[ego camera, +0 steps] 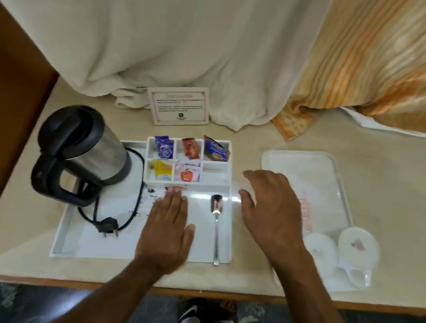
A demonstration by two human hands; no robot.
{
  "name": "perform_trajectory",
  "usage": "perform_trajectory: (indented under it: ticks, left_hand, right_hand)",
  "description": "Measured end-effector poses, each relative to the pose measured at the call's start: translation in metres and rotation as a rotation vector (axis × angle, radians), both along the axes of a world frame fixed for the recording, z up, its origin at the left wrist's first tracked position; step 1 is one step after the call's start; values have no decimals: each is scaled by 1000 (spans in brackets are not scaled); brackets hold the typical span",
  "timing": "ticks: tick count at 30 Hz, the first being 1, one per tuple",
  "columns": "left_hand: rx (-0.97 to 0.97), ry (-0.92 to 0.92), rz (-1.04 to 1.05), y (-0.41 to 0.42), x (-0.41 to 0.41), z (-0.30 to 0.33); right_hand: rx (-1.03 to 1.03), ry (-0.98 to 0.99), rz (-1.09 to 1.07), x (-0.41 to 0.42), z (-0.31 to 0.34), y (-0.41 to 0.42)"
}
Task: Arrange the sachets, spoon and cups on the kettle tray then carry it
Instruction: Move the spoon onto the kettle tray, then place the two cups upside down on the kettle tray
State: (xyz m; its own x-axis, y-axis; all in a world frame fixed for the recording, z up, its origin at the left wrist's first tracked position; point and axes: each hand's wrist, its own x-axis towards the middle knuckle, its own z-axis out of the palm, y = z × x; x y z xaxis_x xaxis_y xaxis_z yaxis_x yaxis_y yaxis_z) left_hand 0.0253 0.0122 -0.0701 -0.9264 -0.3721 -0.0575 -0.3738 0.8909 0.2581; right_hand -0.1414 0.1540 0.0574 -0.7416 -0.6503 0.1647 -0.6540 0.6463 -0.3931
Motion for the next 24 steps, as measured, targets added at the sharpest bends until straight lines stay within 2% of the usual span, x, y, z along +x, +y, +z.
perform_trajectory:
  ticks: [4, 6, 9, 11, 14, 17, 21, 24]
  left_hand:
    - [-51, -4, 26, 3, -1, 8]
    - [-44, 68, 88, 13, 2, 17]
    - [129, 255, 38, 60, -12, 37]
    - [296, 251, -63, 105, -37, 49]
    - [582, 111, -21, 166, -84, 66]
    - [601, -10, 5, 191, -113, 68]
    - [695, 26, 37, 187, -114, 81]
    - [646, 150, 20, 149, -99, 109]
  right_hand:
    - [47, -85, -156, -9, 15, 80]
    - [167, -150, -173, -18, 21, 118]
    - [386, -340, -212, -36, 21, 170]
    - [442, -455, -221, -41, 10, 185]
    - [322, -570, -219, -41, -10, 191]
    - [152, -499, -241, -37, -24, 191]
    - [23, -474, -310, -31, -20, 190]
    - [-34, -406, -270, -24, 2, 167]
